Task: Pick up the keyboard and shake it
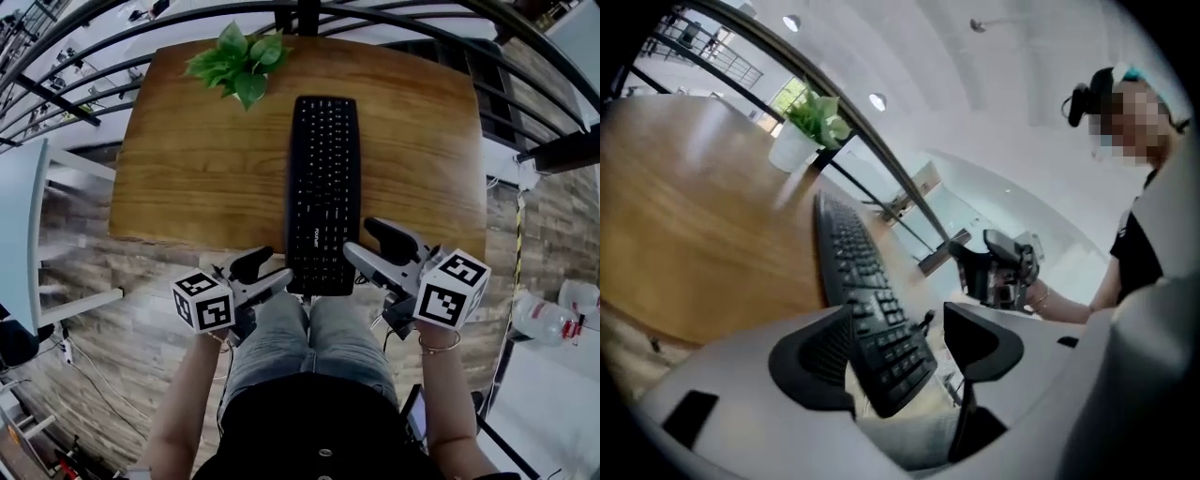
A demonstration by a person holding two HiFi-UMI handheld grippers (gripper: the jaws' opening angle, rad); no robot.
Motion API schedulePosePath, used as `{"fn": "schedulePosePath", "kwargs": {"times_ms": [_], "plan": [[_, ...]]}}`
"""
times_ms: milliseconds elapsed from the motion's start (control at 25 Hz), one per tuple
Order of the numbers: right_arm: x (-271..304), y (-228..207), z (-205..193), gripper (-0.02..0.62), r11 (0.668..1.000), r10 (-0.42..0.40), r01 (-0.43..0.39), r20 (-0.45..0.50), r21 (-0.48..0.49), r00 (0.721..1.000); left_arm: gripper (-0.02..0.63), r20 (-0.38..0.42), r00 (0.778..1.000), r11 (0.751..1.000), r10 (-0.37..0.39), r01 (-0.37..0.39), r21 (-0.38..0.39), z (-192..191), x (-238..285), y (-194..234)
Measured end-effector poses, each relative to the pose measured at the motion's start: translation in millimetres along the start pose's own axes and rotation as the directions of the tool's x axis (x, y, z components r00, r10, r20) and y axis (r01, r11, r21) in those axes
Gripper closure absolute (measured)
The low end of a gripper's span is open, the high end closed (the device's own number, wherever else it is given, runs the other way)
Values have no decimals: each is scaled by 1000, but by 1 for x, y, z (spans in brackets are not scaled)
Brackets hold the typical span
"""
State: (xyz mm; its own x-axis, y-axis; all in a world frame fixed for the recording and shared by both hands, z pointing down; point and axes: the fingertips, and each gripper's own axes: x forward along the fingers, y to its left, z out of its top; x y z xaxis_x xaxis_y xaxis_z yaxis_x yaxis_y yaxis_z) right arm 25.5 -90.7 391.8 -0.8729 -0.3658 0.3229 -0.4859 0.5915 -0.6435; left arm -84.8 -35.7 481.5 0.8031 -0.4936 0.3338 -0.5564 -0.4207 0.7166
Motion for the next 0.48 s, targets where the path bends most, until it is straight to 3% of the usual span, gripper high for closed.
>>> {"fn": "schedulePosePath", "kwargs": {"times_ms": [80,160,240,480], "plan": [[-2,9,5,311,1000,15,-15,8,-17,1000,298,71,994,996,-79,77,35,26,-3,-22],[-7,16,13,336,999,-2,3,22,-52,1000,333,119,988,992,-96,85,93,50,-5,-40],[-14,20,21,489,994,-34,38,42,-99,999,509,144,986,983,-85,60,175,71,-5,-56],[-22,43,36,554,978,-19,32,69,-204,997,557,196,967,934,-161,85,347,120,-8,-110]]}}
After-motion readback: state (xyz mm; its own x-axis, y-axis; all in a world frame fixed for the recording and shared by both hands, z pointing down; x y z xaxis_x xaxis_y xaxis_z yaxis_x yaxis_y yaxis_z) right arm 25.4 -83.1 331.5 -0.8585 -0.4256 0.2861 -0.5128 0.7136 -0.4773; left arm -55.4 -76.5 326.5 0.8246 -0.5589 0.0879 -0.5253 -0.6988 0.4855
